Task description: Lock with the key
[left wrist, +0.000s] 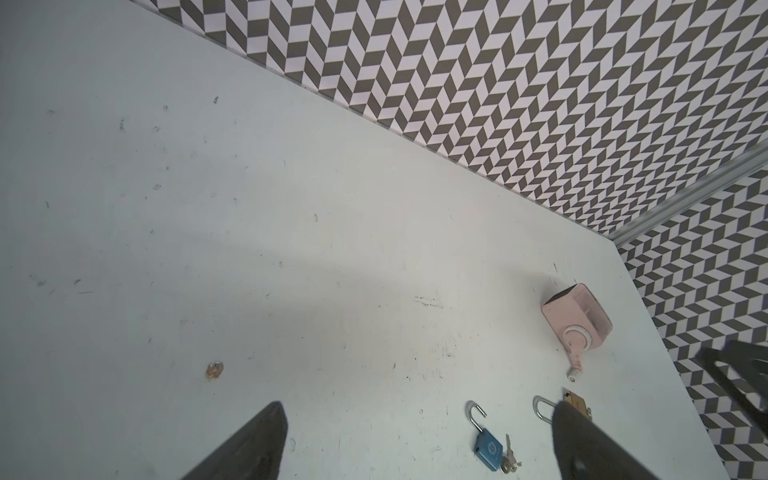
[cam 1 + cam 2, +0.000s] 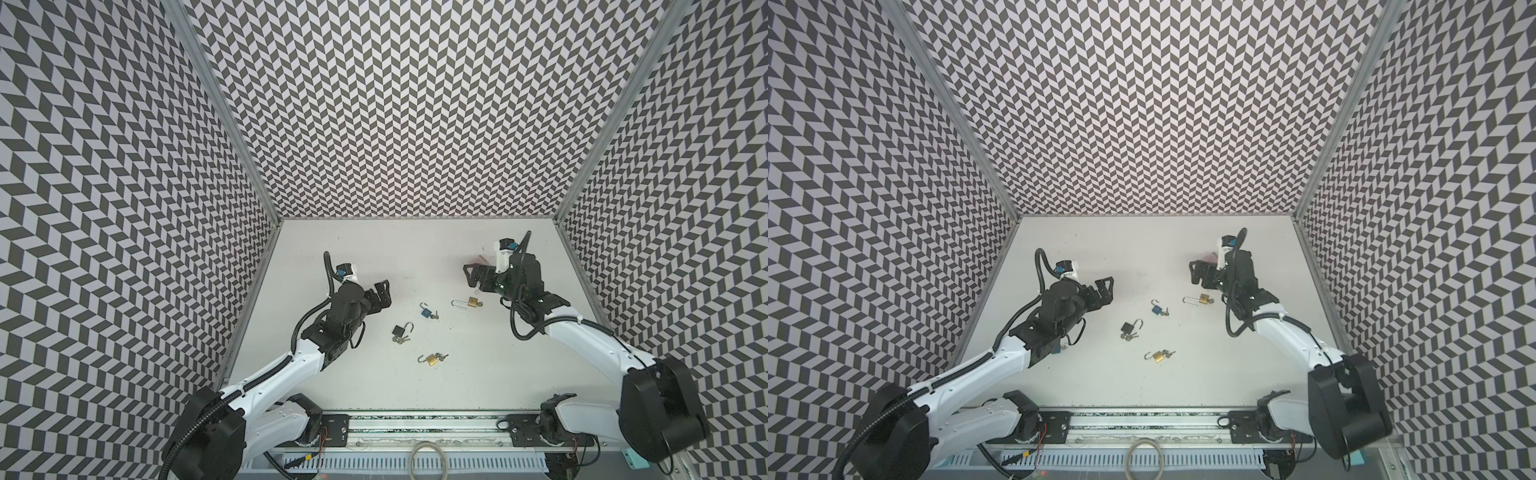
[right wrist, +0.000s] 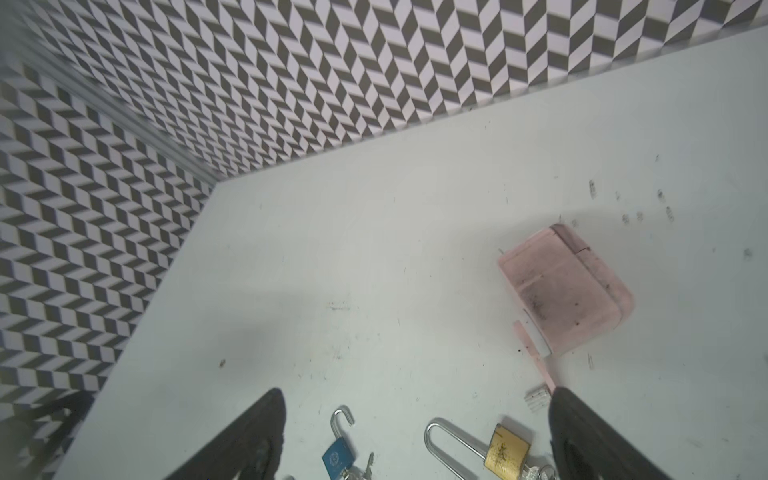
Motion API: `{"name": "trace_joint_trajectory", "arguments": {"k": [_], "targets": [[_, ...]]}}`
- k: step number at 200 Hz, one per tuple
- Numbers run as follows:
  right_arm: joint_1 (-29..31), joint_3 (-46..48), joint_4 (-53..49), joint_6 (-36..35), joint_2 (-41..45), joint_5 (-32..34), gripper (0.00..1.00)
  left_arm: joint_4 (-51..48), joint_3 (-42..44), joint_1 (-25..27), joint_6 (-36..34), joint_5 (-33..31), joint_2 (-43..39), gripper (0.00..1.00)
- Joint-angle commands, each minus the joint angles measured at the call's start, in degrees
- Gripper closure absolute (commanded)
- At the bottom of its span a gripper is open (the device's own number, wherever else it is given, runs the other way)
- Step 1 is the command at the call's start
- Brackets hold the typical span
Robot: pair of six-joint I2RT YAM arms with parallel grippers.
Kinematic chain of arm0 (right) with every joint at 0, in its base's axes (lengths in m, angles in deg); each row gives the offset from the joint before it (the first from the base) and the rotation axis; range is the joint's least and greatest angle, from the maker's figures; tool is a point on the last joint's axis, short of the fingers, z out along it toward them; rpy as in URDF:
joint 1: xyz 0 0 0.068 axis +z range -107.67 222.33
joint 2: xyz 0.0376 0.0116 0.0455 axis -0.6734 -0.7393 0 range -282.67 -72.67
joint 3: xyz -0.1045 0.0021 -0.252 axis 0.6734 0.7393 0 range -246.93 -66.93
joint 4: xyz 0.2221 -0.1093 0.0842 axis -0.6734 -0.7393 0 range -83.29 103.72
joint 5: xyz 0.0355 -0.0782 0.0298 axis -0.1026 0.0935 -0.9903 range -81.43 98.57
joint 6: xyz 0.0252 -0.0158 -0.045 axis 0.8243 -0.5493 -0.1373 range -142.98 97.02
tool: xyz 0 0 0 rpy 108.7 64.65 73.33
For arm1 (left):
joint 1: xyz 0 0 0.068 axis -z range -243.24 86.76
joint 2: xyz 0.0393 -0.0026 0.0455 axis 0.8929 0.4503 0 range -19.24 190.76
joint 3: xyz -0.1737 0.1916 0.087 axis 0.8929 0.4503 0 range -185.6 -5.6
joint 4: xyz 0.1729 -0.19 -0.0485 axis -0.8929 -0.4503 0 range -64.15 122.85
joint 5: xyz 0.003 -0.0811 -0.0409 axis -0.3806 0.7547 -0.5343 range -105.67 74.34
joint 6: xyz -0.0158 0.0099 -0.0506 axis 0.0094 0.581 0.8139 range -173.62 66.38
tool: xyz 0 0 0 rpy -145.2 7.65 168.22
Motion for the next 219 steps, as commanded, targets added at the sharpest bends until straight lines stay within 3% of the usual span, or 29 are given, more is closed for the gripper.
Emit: {"name": "trace_joint_trajectory", "arguments": {"k": [1,49,77,126,165,219], "targets": [[0.46,-4.99,-10.43,-3.77,-5.23,1.26,0.07,2.20,0.05,-0.10,-0.36,2.93,0.03,0.01],[0.00,-11.50,-16.44,-6.58,-13.25,1.68,0.11,4.92,0.98,-3.53,0.79,10.62,0.43,0.01],[-2.86,-13.65,-16.64,-6.94,-16.24,-4.72,0.12,7.01,2.51,-7.23,2.19,16.53,0.04,0.01],[-5.33,-15.64,-15.15,-6.77,-19.36,-9.25,0.15,7.45,2.66,-7.69,1.62,17.66,-0.17,0.01],[-5.41,-19.65,-17.60,-8.40,-23.22,-6.16,0.16,5.26,-0.28,-2.39,-2.40,12.89,0.62,0.01],[-4.99,-22.87,-20.14,-10.91,-27.46,-4.33,0.22,6.39,-1.14,-0.66,-2.57,13.90,2.51,0.01]]}}
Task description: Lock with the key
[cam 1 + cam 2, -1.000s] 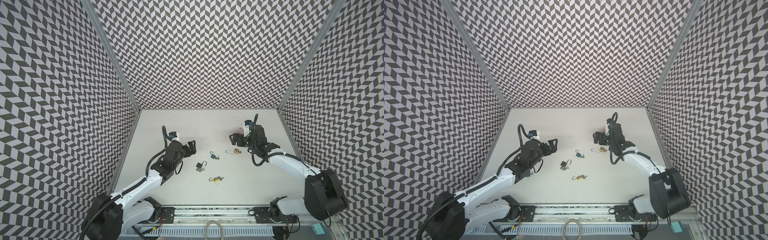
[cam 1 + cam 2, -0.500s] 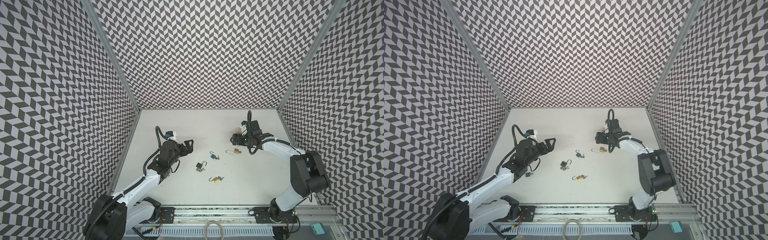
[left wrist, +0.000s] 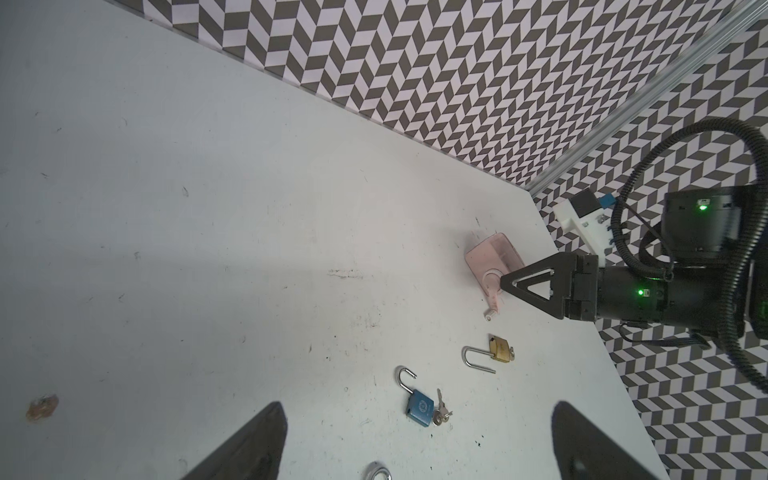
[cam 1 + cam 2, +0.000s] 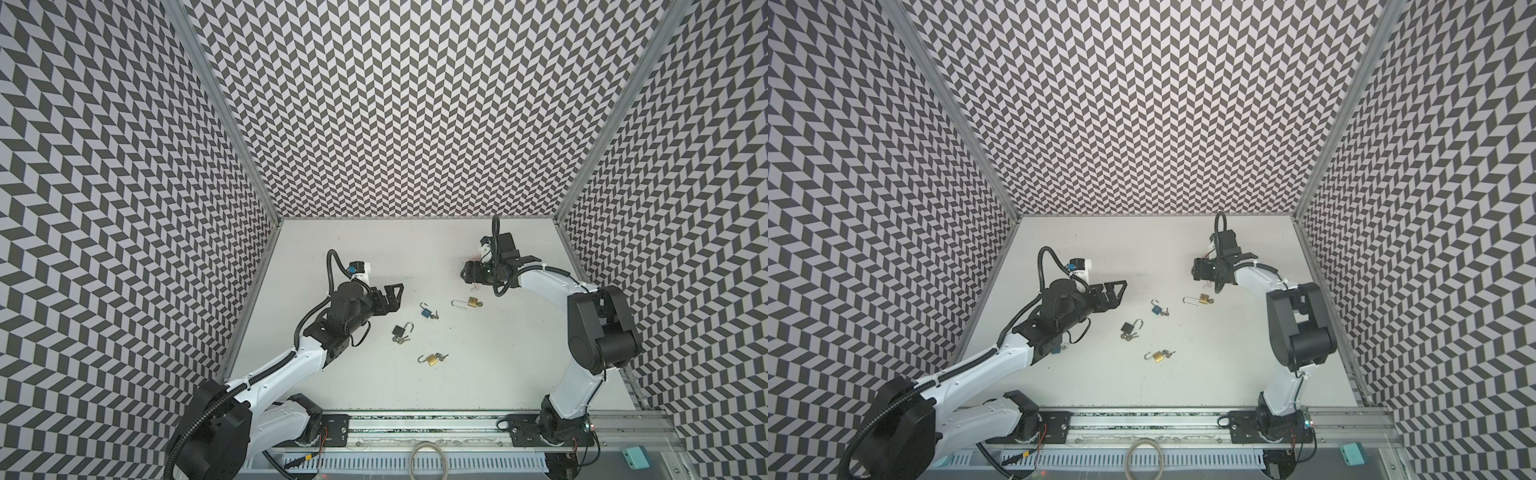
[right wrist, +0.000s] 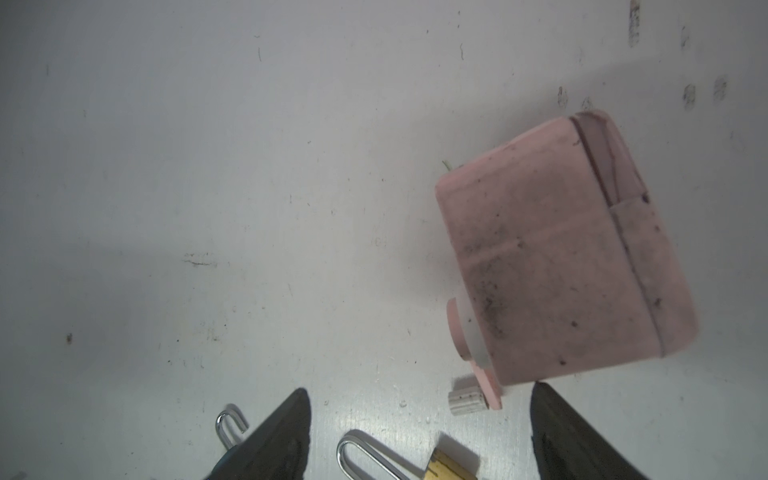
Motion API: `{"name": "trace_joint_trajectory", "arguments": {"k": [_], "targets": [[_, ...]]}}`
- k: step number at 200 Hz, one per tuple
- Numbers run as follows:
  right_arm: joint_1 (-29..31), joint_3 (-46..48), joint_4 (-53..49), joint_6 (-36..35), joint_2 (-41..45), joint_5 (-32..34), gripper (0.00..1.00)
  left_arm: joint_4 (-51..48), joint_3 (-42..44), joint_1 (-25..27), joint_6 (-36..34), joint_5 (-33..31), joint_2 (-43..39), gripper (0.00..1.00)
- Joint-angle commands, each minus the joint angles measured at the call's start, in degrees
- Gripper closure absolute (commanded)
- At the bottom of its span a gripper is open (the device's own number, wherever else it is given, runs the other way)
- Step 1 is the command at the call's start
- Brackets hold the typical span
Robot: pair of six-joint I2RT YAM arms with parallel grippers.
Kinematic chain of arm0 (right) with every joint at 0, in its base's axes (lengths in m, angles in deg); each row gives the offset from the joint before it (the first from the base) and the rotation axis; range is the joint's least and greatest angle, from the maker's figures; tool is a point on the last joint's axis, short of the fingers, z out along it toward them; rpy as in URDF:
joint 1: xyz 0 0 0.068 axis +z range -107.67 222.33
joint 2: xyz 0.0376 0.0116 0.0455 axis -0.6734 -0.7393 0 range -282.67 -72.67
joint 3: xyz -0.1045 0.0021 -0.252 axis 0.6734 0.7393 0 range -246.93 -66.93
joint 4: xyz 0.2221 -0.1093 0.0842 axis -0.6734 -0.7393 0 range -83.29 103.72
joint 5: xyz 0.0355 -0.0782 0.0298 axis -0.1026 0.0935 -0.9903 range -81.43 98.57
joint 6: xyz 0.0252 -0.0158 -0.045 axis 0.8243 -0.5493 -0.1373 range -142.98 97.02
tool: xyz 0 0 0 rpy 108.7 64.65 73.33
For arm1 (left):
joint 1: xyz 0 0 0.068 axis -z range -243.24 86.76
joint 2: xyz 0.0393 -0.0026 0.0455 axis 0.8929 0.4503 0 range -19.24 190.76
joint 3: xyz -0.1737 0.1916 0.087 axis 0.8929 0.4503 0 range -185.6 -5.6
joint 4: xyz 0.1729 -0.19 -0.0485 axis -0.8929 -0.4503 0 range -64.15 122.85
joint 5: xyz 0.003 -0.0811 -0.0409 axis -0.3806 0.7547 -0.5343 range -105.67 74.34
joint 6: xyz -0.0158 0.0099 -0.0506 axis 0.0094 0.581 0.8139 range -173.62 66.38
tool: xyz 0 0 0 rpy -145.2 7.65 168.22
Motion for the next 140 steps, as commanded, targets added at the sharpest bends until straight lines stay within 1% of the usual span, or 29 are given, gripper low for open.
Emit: {"name": "trace_joint_trajectory", "arguments": {"k": [1,37,61,92,140], "targets": [[0.41,-1.32,-0.91,-2.35,-1.83,0.87,0.22,1.08,-0.87,0.30,-0.66,-0.74,0.18,0.01],[3.28,-1.39,-2.27,-4.46,-2.83,2.62,0.23,1.26,-0.51,0.35,-0.65,-0.35,0.11,0.02],[4.40,-0.31,-2.50,-4.60,-3.06,3.76,0.20,1.08,-0.49,0.30,-0.73,-0.07,-0.11,0.02],[4.92,1.70,-2.63,-4.16,-2.68,1.45,0.11,1.04,-0.32,0.35,-0.81,0.11,-0.19,0.02],[5.82,4.69,-2.77,-3.65,-1.11,-0.97,0.11,1.53,-0.26,0.34,-0.48,0.85,0.36,0.03]]}}
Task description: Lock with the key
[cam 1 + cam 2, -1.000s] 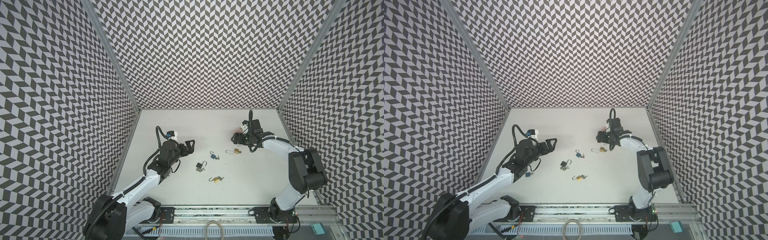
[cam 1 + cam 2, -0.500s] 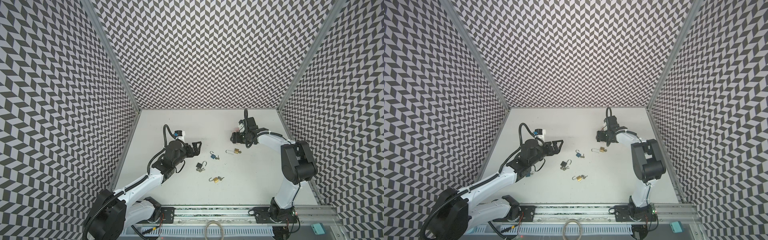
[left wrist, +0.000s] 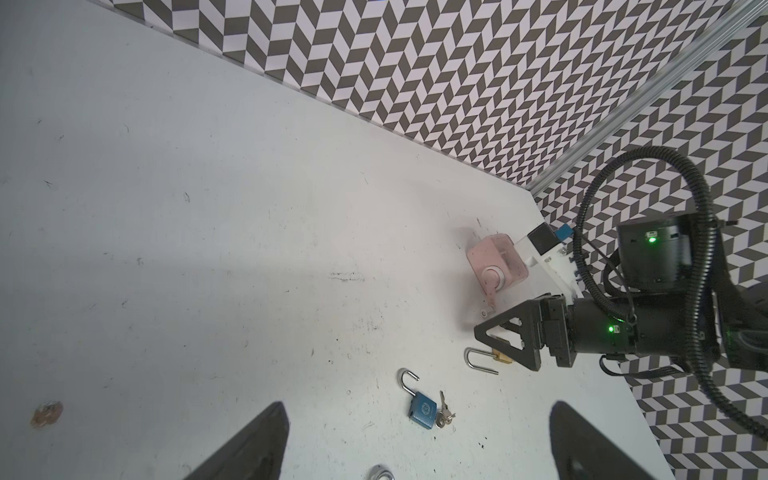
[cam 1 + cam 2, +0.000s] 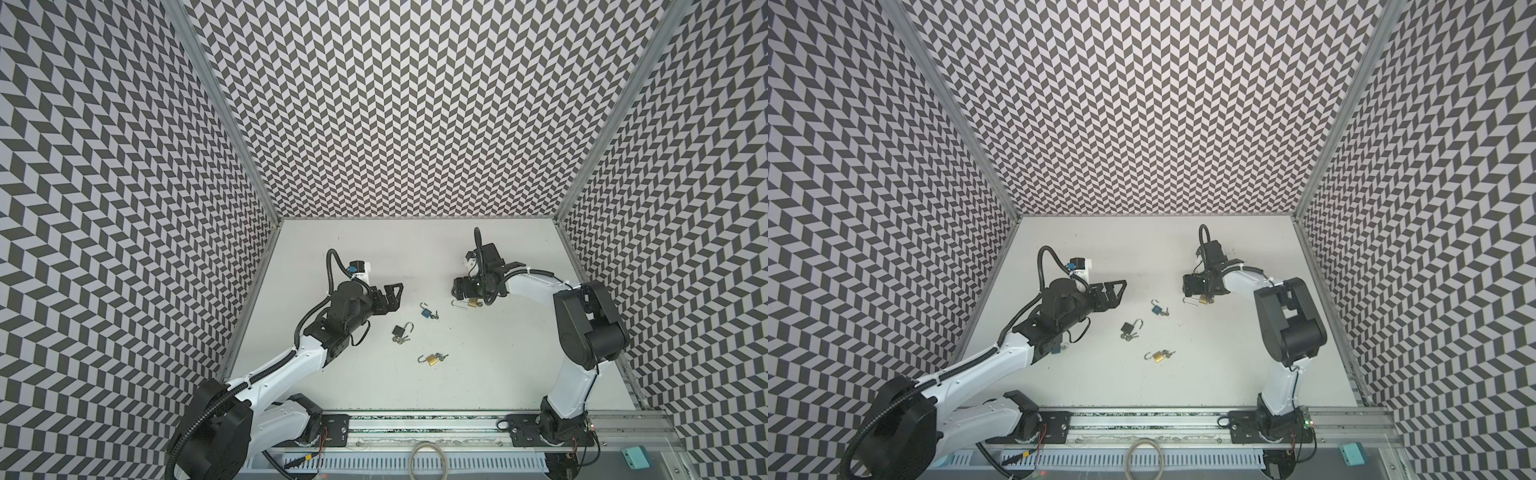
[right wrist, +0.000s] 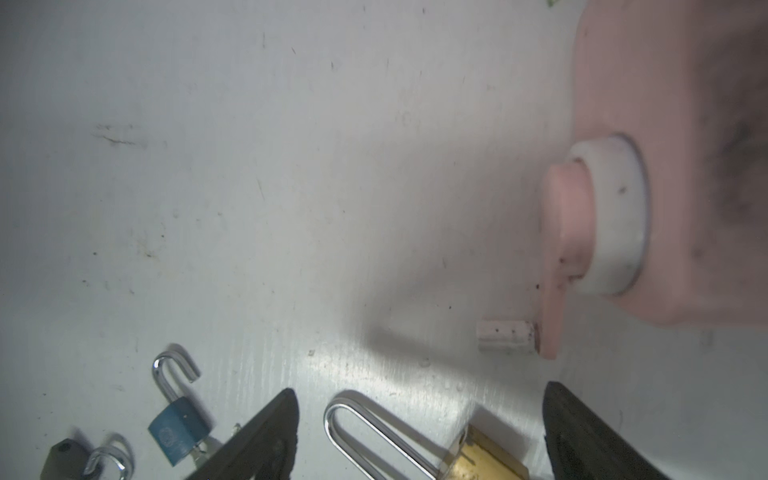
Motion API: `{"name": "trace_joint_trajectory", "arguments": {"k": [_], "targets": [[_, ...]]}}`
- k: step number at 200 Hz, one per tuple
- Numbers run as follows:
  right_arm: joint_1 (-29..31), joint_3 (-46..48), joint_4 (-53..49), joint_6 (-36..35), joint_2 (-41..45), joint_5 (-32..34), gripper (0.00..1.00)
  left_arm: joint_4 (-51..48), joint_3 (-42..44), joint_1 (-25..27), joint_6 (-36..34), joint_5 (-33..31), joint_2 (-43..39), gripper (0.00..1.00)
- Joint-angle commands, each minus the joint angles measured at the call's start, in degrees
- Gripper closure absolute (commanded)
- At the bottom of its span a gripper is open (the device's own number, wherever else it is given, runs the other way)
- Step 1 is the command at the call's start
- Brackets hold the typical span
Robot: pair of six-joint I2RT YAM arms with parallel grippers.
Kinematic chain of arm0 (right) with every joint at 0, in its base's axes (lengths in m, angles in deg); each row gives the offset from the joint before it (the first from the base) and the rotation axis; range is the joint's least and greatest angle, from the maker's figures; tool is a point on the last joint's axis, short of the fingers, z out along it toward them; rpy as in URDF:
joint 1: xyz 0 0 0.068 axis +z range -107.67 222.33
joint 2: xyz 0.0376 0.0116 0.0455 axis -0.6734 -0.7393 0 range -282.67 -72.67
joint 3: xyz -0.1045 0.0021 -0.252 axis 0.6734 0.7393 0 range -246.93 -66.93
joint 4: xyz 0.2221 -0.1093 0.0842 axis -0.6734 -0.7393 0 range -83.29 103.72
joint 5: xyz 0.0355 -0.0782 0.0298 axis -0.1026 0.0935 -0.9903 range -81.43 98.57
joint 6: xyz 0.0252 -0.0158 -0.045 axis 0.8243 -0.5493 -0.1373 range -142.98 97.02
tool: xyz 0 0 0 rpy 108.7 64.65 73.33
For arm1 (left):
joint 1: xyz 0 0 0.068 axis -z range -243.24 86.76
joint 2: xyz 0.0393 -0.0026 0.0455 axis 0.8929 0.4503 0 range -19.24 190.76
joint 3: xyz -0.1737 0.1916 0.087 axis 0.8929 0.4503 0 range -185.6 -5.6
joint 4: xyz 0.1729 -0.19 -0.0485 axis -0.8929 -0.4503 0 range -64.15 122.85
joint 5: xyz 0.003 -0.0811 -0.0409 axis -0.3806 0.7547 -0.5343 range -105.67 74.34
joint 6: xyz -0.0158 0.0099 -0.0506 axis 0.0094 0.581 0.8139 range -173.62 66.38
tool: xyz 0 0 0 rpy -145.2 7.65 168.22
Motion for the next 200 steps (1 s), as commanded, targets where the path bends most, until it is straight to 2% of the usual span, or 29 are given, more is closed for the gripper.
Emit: {"name": "trace_joint_trajectory", "arguments": {"k": [1,38,83,125,151,200], "targets": [[0.68,1.46,0.34,0.04,1.28,-1.69,0.11,1.28,-0.28,0.35,0.11,0.56,0.24,0.03],[1.88,3.18,0.13,0.11,3.73,-2.48,0.17,1.39,-0.17,0.33,0.05,0.81,0.08,0.03],[5.28,4.79,-1.12,1.88,6.53,-0.43,0.26,1.50,0.04,0.31,0.11,0.91,0.14,0.03],[8.29,4.67,-3.61,2.35,6.36,5.92,0.41,1.58,0.12,0.28,0.20,1.01,0.27,0.03],[10.35,4.33,-5.14,2.39,6.20,8.81,0.47,1.40,0.13,0.26,0.16,1.12,0.22,0.04],[13.11,5.12,-6.07,2.92,7.41,9.85,0.47,1.44,0.13,0.26,0.12,1.11,0.14,0.05]]}}
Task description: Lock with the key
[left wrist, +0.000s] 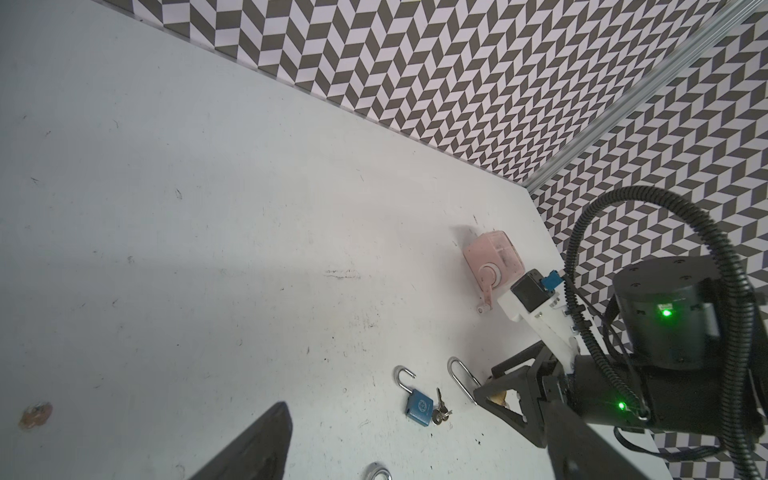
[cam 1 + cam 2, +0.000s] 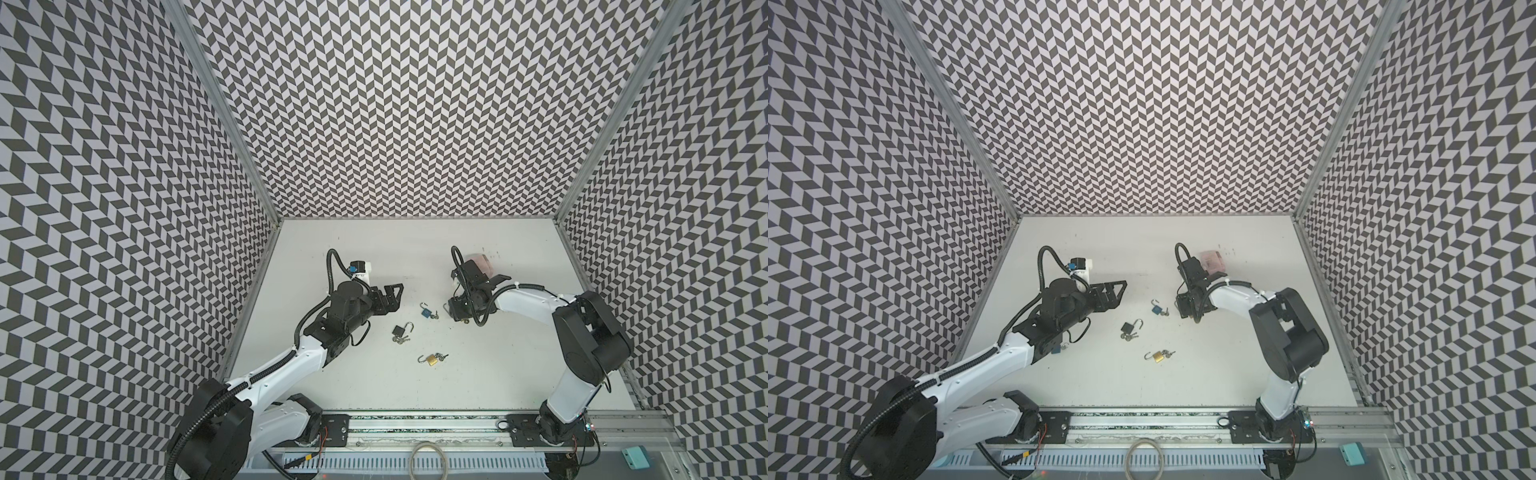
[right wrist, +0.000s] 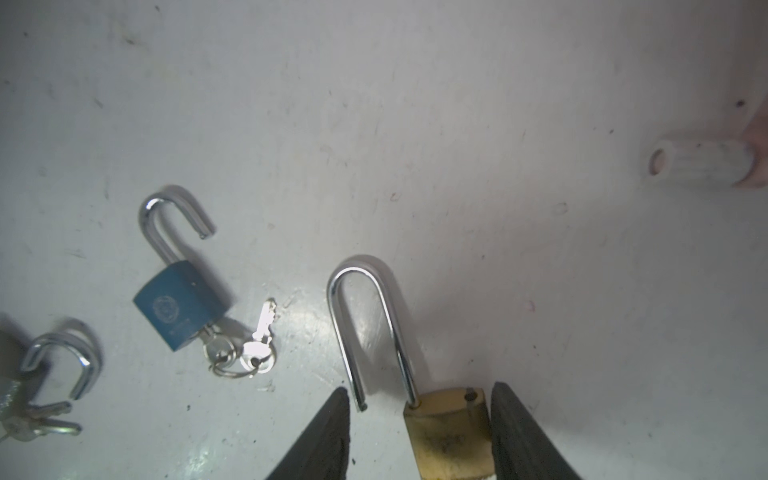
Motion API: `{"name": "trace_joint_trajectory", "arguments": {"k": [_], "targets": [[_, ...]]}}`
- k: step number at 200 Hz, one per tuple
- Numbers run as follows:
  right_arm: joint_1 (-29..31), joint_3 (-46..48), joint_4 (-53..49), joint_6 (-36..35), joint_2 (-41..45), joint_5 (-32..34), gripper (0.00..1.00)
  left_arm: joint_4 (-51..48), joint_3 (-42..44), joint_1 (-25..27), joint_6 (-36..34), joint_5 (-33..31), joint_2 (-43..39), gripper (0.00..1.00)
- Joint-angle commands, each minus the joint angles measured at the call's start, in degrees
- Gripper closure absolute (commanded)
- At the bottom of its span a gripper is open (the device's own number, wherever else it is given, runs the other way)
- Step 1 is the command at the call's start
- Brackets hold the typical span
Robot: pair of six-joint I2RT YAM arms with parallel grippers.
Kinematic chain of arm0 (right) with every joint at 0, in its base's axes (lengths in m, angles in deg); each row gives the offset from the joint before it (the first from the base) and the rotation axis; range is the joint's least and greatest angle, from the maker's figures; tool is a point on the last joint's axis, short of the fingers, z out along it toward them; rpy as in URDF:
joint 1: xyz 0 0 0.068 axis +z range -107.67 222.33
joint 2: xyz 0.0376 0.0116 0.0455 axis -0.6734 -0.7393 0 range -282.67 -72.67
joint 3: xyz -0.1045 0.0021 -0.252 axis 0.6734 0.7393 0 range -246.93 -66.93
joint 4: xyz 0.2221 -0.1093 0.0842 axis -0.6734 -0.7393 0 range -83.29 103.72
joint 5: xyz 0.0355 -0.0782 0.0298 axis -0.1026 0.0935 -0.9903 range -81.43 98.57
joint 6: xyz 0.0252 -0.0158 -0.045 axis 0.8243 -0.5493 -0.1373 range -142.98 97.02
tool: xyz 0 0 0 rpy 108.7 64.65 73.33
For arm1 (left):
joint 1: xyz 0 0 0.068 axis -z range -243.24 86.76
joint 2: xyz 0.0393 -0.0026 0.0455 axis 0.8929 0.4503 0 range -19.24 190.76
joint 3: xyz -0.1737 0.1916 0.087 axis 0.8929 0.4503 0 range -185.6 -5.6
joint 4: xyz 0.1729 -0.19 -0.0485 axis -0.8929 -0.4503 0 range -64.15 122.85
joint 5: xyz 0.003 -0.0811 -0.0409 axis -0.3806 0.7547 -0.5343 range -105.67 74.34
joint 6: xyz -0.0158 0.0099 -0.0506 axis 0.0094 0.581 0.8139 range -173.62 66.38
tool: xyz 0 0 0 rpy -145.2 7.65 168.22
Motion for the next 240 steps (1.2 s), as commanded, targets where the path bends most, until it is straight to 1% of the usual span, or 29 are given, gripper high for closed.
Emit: {"name": "trace_joint_trajectory", "arguments": {"k": [1,29,49,73,180,222,240], "targets": [[1.31,0.54,-0.46,0.89,2.60,1.70,0.47,1.35,0.13,0.26,0.10,0.35,0.09,0.05],[2.21,0.00,-1.28,0.89,1.29,3.31,0.54,1.31,-0.08,0.26,0.10,0.40,0.15,0.05],[2.88,-0.24,-2.00,0.87,0.72,4.94,0.56,0.90,-0.13,0.20,0.09,0.27,-0.04,0.05],[3.90,-0.54,-3.11,0.96,0.10,7.41,0.56,0.78,-0.12,0.18,0.17,-0.08,-0.17,0.06],[6.28,-0.96,-4.50,0.44,-3.05,8.81,0.58,0.47,0.79,0.18,0.71,-0.52,-1.18,0.07],[6.54,-1.11,-4.80,0.42,-3.13,9.38,0.64,0.61,0.79,0.07,1.06,-0.88,-1.32,0.08],[6.56,-0.89,-3.86,0.79,-2.15,10.32,0.72,-0.36,-0.19,-0.09,1.08,-0.52,-1.20,0.08]]}}
